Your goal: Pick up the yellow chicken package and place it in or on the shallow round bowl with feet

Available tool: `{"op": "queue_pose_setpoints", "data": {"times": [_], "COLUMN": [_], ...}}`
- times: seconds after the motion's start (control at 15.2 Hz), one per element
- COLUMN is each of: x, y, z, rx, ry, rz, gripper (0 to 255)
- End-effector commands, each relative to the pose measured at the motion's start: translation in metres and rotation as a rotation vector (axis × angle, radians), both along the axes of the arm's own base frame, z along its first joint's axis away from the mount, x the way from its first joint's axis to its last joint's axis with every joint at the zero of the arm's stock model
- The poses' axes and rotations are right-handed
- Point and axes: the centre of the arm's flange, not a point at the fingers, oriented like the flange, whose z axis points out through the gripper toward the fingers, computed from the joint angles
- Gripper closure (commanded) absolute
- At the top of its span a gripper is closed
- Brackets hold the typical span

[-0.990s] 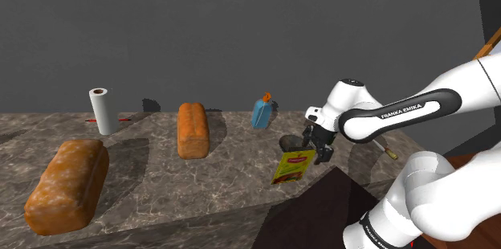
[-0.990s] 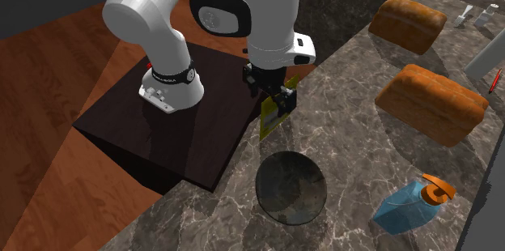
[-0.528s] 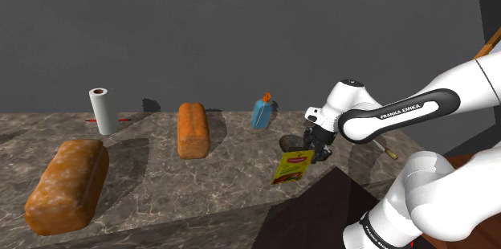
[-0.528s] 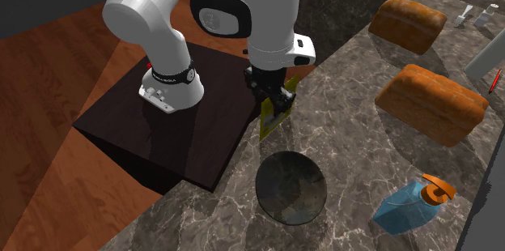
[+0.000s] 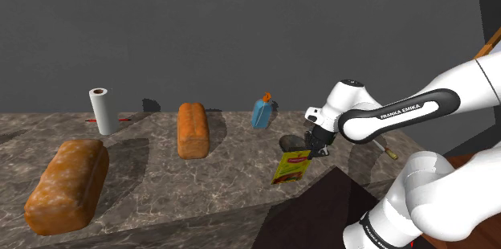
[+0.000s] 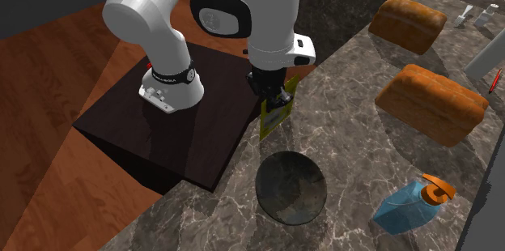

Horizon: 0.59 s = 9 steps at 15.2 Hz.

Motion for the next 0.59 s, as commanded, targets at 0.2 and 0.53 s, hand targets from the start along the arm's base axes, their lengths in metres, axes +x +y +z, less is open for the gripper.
{"op": "queue_pose_setpoints", "data": {"times": [0.2,0.53], "x": [0.000,0.000], "y": [0.000,0.000], "z": [0.016,0.042], "rx": [0.000,0.000], "ry": [0.000,0.000], "rz": [0.000,0.000], "gripper": [255,255]}}
